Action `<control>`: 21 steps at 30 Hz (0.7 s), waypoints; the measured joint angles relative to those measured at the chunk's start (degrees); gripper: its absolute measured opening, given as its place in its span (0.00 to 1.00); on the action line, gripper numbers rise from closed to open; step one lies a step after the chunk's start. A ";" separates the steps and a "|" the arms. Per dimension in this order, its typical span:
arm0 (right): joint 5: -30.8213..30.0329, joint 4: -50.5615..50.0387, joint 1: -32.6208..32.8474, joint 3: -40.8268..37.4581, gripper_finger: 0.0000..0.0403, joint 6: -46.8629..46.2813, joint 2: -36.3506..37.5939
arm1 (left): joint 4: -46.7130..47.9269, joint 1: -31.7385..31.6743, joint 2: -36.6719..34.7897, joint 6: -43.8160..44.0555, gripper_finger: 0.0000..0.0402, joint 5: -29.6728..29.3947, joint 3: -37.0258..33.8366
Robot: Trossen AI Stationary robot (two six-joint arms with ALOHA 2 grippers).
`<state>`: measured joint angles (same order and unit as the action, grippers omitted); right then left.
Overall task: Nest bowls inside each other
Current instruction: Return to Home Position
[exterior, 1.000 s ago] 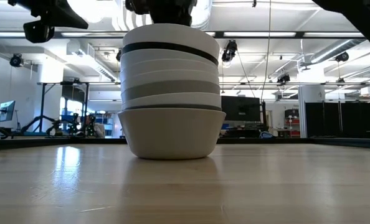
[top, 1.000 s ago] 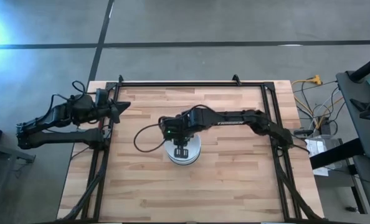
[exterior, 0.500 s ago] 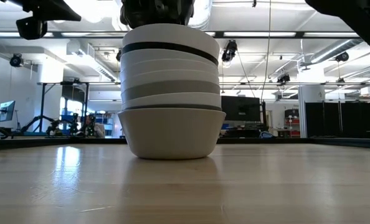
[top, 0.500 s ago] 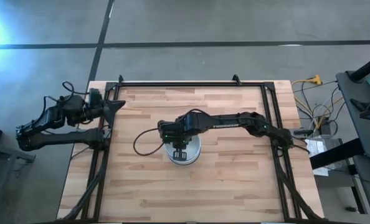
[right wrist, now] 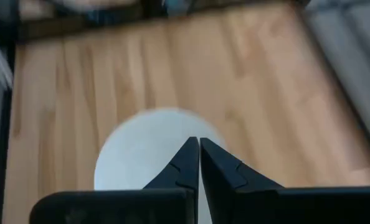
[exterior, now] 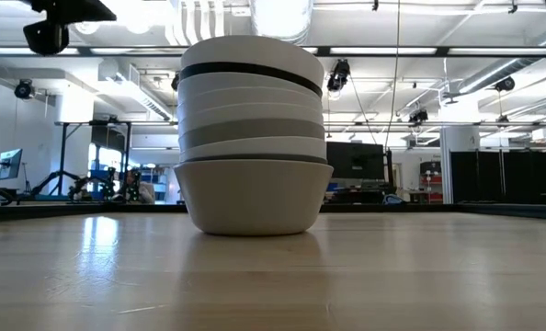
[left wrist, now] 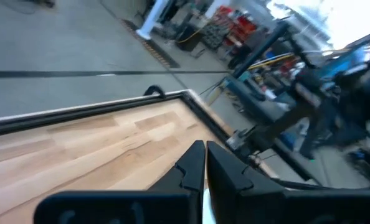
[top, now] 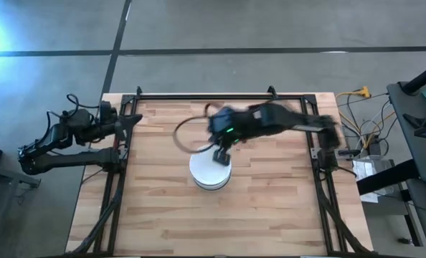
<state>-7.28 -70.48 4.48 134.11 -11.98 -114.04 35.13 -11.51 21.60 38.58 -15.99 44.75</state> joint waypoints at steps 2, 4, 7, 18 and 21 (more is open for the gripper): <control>-2.49 2.32 0.38 -1.54 0.02 -0.06 4.28 | -2.61 0.00 -0.10 -1.08 0.00 1.16 0.00; -3.99 6.51 1.00 -4.50 0.02 -1.06 9.06 | -6.40 0.00 -0.27 -3.97 0.00 3.27 0.00; -5.09 14.43 2.68 -10.94 0.02 -1.95 17.00 | -14.81 0.00 -0.56 -8.30 0.00 6.59 0.00; -18.54 44.68 7.93 -52.06 0.02 -7.73 48.29 | -25.15 0.02 -6.13 -16.45 0.00 4.96 -0.66; -18.55 62.12 7.90 -64.79 0.02 -7.52 55.53 | -28.12 0.00 -8.56 -16.40 0.00 4.78 -3.15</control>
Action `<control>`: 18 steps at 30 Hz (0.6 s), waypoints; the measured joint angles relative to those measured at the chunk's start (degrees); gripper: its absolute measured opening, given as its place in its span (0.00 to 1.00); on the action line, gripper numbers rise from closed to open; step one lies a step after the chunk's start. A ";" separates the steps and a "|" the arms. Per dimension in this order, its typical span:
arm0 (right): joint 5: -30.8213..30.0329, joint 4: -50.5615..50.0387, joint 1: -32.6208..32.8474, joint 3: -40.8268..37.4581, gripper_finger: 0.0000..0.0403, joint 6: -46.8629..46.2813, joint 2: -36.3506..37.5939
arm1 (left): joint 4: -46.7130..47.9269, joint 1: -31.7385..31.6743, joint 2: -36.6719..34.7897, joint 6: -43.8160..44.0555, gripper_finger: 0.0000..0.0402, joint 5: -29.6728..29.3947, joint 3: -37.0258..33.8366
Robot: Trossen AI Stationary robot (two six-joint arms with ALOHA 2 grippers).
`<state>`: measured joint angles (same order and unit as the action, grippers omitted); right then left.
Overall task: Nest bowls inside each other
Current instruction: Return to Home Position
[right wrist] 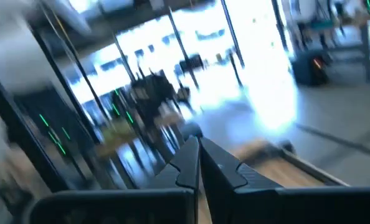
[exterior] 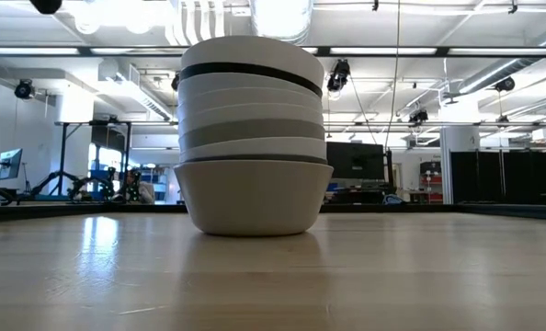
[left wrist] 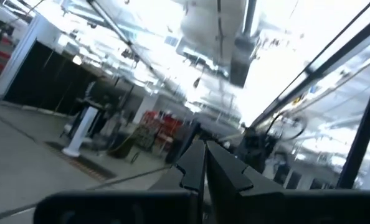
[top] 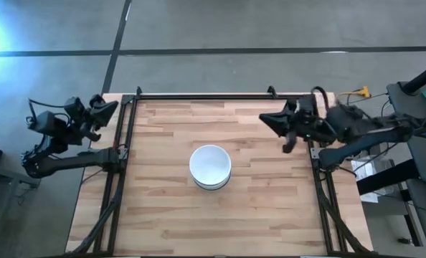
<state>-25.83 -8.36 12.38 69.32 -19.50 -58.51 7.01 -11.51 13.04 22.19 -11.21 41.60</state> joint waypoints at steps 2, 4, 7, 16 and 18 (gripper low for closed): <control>0.22 11.31 0.00 -7.88 0.02 0.43 3.75 | -2.62 0.00 -1.81 1.09 0.00 -0.09 -2.56; 0.28 20.78 0.00 -14.90 0.02 0.40 6.93 | -6.17 0.00 -3.42 2.40 0.00 -0.13 -5.89; 0.30 33.95 0.00 -24.51 0.02 0.01 10.73 | -12.98 0.00 -6.00 4.49 0.00 -0.05 -11.70; 0.27 59.59 -0.02 -41.38 0.02 6.87 22.48 | -24.96 0.02 -11.72 1.38 0.00 -3.00 -17.66; 0.21 59.32 0.00 -43.22 0.02 9.20 27.62 | -23.75 0.00 -11.41 0.17 0.00 -2.92 -16.54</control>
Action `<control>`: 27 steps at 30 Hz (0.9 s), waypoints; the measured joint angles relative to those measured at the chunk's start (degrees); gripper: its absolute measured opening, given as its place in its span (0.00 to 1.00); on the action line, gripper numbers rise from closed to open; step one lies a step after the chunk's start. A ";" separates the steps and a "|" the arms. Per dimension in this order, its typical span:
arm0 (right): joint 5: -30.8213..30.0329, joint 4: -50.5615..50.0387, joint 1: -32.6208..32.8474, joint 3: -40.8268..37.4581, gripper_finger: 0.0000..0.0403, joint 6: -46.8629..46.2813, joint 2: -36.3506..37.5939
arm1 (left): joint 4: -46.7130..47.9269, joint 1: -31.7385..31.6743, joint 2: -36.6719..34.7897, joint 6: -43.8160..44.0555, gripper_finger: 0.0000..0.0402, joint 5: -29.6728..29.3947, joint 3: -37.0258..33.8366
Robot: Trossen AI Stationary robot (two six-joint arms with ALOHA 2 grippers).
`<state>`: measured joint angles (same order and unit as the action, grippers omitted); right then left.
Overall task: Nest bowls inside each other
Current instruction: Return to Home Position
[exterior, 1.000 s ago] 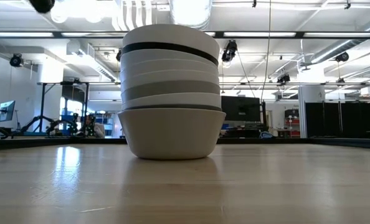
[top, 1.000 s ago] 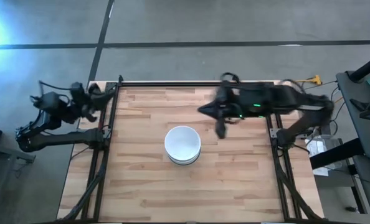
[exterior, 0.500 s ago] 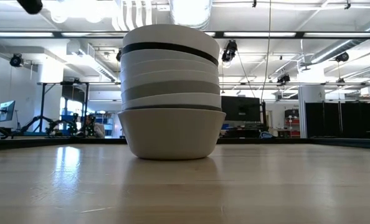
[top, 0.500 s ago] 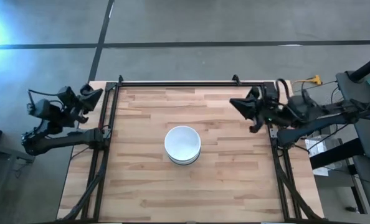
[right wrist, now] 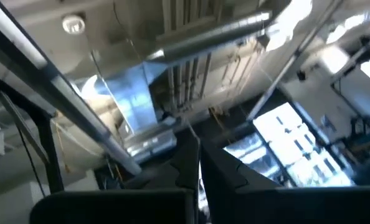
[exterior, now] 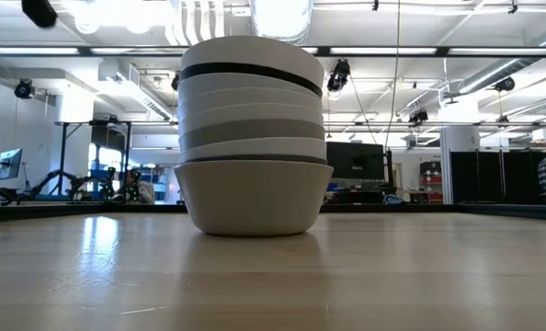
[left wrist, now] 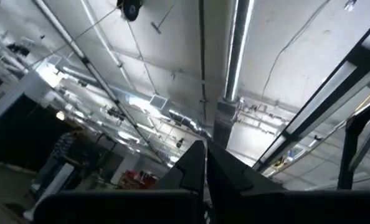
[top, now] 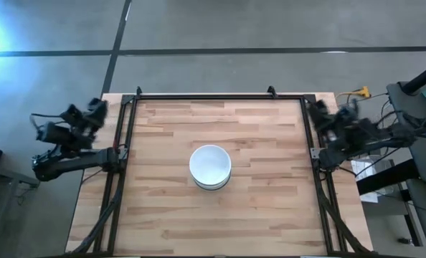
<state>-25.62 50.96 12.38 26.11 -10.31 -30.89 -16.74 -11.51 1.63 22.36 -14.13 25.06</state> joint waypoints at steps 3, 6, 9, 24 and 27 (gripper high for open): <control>-0.97 -0.84 0.38 -1.49 0.02 4.74 8.49 | 1.21 0.03 0.02 -4.44 0.00 0.59 5.27; -3.49 -7.03 1.13 -1.60 0.02 8.96 16.49 | 10.86 0.00 0.04 -7.73 0.00 -0.55 11.54; -5.59 -14.83 1.38 -0.91 0.02 11.00 22.29 | 23.36 0.00 0.09 -7.88 0.00 -0.96 17.88; -12.33 -11.18 1.34 -11.83 0.02 10.46 30.89 | 23.55 -0.04 -0.04 -1.19 0.00 -1.52 9.41; -10.04 -3.59 1.35 -16.61 0.02 6.90 30.92 | 16.88 -0.04 -0.07 -0.09 0.00 -1.22 4.34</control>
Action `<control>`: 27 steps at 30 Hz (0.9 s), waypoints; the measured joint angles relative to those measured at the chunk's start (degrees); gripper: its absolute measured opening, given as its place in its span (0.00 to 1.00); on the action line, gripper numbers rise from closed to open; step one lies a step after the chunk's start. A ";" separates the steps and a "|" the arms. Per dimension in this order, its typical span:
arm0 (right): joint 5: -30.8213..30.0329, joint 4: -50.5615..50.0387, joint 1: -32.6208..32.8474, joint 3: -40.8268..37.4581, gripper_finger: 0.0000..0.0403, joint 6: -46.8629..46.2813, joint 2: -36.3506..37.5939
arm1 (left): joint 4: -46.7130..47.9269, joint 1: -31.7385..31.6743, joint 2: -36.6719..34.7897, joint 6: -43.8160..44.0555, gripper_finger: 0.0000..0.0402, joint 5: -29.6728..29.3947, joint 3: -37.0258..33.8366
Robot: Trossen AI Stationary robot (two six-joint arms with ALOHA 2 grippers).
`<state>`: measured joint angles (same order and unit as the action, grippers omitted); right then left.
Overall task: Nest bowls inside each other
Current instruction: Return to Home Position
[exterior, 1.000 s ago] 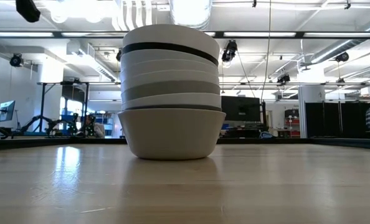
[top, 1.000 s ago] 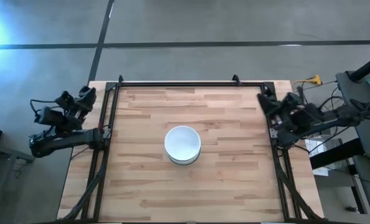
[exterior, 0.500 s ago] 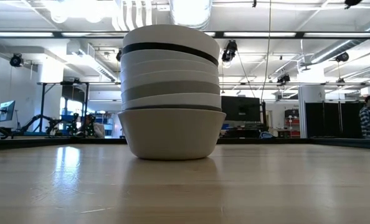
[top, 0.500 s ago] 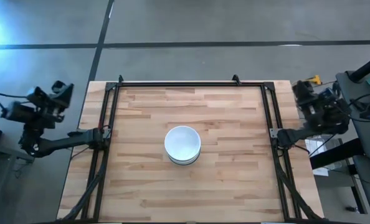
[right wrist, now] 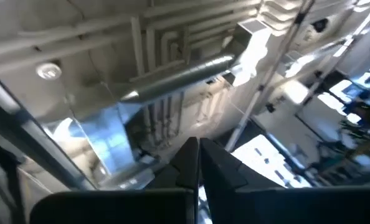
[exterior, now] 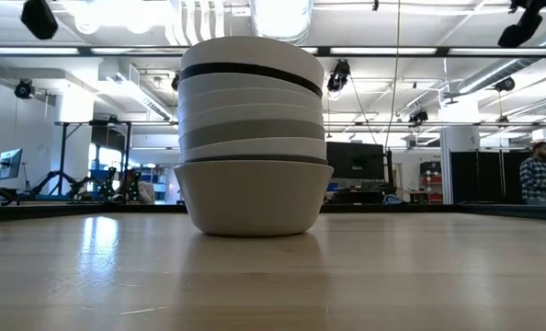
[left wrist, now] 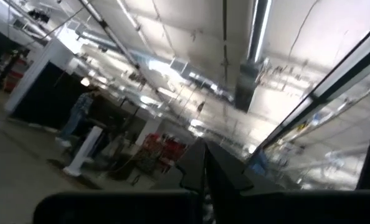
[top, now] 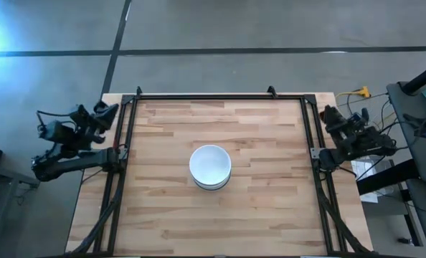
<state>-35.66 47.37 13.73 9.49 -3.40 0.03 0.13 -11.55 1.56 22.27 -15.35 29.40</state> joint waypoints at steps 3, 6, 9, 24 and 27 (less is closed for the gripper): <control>2.44 7.87 0.01 -4.55 0.02 -0.92 -0.03 | -7.31 0.00 -0.02 2.51 0.00 0.39 -4.25; 2.67 12.84 0.01 -8.21 0.02 -2.54 0.00 | -8.96 0.02 -0.06 5.78 0.00 2.04 -8.71; 2.46 13.00 0.03 -9.00 0.02 -3.26 -0.17 | -15.75 0.00 -0.07 8.39 0.00 2.87 -13.35; 2.05 -19.10 0.03 -9.00 0.02 -14.11 -0.07 | -27.13 0.24 -0.09 19.44 0.00 9.60 -28.93; 2.31 -28.44 0.03 -9.00 0.02 -16.96 -0.07 | -23.41 0.20 -0.11 19.44 0.00 12.03 -28.93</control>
<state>-33.36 18.93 13.76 0.49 -20.36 -0.03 -23.28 -11.35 1.45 41.71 -3.32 0.47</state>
